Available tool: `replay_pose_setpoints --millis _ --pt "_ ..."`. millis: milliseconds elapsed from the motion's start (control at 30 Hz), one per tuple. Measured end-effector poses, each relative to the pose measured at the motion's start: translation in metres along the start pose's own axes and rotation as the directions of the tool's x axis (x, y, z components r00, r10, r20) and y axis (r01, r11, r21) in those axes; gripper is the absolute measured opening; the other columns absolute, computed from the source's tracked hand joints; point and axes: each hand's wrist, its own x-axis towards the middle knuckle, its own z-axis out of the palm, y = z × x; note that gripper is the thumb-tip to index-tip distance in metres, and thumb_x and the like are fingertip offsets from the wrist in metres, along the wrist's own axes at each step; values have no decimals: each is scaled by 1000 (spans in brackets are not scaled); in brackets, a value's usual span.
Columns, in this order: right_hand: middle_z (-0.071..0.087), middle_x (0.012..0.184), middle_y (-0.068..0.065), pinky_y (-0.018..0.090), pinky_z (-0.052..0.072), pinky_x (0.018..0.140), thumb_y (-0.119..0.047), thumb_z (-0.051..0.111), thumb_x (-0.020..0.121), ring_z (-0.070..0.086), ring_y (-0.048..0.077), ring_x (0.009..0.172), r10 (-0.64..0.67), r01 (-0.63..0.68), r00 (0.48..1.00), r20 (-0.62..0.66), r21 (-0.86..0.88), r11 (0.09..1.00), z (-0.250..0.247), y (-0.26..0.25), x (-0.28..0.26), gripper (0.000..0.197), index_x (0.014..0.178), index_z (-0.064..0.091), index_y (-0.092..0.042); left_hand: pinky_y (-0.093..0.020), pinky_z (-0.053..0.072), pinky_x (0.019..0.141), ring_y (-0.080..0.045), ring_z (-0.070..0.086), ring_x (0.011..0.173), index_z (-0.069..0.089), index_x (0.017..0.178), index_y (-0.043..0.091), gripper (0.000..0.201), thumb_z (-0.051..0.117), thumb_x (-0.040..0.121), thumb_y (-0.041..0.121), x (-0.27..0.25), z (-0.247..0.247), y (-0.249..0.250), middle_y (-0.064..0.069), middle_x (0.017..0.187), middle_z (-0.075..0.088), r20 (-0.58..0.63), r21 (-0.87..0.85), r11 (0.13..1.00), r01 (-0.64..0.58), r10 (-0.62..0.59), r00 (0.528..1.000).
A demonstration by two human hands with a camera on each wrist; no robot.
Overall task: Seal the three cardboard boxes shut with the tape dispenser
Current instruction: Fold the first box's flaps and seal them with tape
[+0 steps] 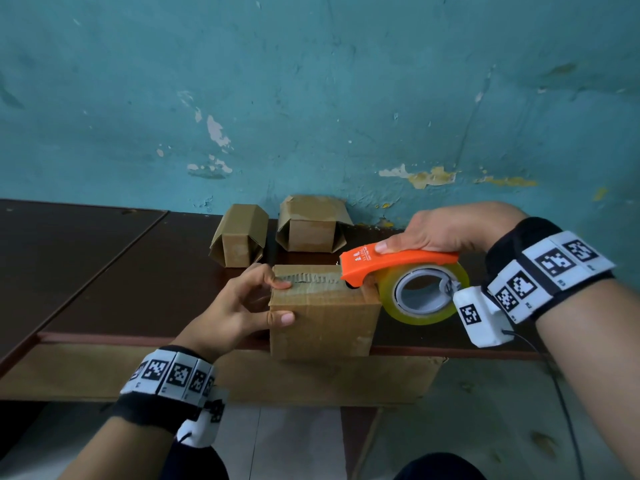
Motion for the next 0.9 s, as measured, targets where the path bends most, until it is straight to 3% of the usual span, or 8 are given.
replay_pose_setpoints --millis 167,333,500,700,800,900 --pt "80 83 4 51 57 99 -97 55 53 78 28 85 -23 21 1000 20 87 996 8 8 5 93 87 80 -14 -34 58 87 -29 67 116 62 101 16 33 85 77 19 -3 -8 -1 -20 123 59 43 11 999 -31 30 999" --pt "80 87 6 52 56 100 -103 51 56 78 30 88 -66 61 997 47 95 994 16 15 7 101 91 81 -14 -38 58 87 -33 66 116 61 102 14 37 87 77 20 -6 -15 -4 -29 123 54 39 24 999 -26 25 999" --pt "80 86 6 51 57 99 -95 50 64 78 30 87 -95 90 995 38 121 988 19 16 7 91 90 81 -13 -46 59 89 -41 64 116 61 102 12 44 91 75 29 -6 -20 -4 -33 123 53 44 46 999 -23 21 999" --pt "80 84 6 47 58 95 -91 48 67 77 30 86 -118 116 993 8 114 987 20 14 6 89 89 80 -11 -43 59 90 -38 67 115 60 102 7 39 87 76 18 -8 -22 -2 -28 121 57 47 54 998 -31 28 999" --pt "80 83 6 41 58 90 -87 49 72 77 27 81 -118 116 993 3 131 984 20 19 9 83 89 79 -11 -36 59 90 -32 69 114 64 100 14 33 87 76 20 -10 -23 8 -24 119 58 66 92 995 -30 24 998" --pt "79 79 8 38 58 84 -85 55 68 75 22 71 -106 103 994 10 157 982 20 26 12 82 85 78 -9 -37 59 93 -33 68 116 66 100 18 32 87 76 21 -13 -26 14 -27 123 55 66 119 992 -30 22 998"
